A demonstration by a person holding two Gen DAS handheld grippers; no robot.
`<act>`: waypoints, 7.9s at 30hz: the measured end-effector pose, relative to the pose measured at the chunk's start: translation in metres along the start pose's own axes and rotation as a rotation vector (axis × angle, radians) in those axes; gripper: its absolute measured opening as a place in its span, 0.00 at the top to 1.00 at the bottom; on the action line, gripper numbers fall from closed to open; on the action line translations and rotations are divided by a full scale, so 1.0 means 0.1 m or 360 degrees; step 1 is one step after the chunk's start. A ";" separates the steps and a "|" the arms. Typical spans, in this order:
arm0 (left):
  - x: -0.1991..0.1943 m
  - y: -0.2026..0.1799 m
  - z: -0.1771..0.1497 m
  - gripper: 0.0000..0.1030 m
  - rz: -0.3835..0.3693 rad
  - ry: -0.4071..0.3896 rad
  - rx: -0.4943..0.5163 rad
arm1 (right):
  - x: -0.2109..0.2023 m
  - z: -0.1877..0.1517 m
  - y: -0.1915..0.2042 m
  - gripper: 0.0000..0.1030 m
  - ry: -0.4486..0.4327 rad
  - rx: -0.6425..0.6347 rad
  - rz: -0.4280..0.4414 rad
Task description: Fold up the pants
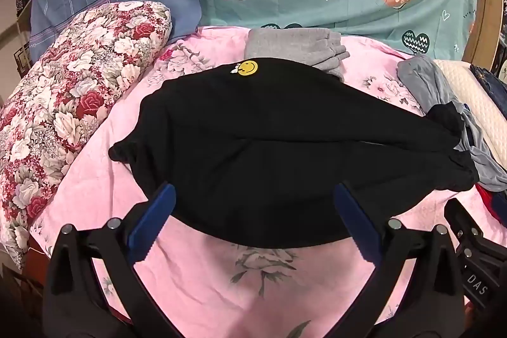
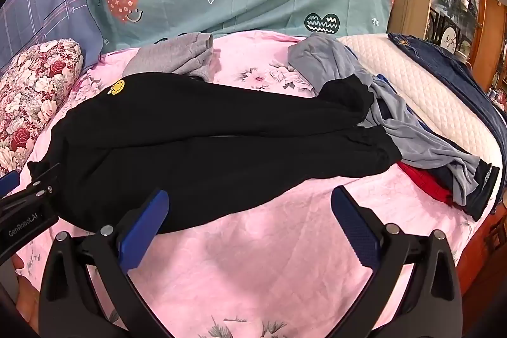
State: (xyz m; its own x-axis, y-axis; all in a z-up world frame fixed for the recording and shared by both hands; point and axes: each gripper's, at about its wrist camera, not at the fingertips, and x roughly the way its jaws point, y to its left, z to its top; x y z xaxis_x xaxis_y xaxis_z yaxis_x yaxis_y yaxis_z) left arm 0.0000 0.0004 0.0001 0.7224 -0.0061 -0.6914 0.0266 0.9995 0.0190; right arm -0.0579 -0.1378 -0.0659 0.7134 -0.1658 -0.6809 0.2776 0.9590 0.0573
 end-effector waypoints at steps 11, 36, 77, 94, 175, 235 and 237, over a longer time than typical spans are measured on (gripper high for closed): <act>0.00 0.02 -0.06 0.02 -0.0002 0.0004 0.0004 | 0.00 0.00 0.00 0.01 -0.0001 0.0006 0.0007; -0.04 0.03 0.00 0.02 0.0011 -0.0006 -0.0002 | 0.00 0.01 -0.01 0.01 0.0005 0.0008 0.0012; 0.04 0.09 -0.02 0.02 0.0012 0.0017 -0.0005 | 0.05 0.00 0.07 0.01 0.0042 -0.0024 0.0012; 0.23 0.06 -0.04 0.02 -0.0102 0.0152 0.0002 | 0.16 -0.01 0.05 0.01 0.0082 -0.0023 0.0013; 1.09 2.47 0.71 0.17 -0.0266 0.0413 -0.0607 | 1.52 1.19 -2.19 0.25 0.0539 0.0429 0.0070; 2.78 2.55 1.24 0.95 -0.0419 0.0381 0.0099 | 1.55 1.64 0.44 0.52 0.0551 -0.0469 0.0586; 2.79 2.47 1.21 0.96 -0.0384 0.0351 0.0148 | 1.77 1.75 1.06 0.52 0.0589 -0.0712 0.0779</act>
State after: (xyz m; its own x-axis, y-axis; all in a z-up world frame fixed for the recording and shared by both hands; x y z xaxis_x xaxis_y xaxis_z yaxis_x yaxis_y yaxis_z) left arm 0.2916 0.2418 -0.1003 0.5209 -0.2250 -0.8234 0.2489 0.9628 -0.1057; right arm 0.2107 -0.1057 -0.0527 0.4039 0.3148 -0.8589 -0.3587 0.9182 0.1679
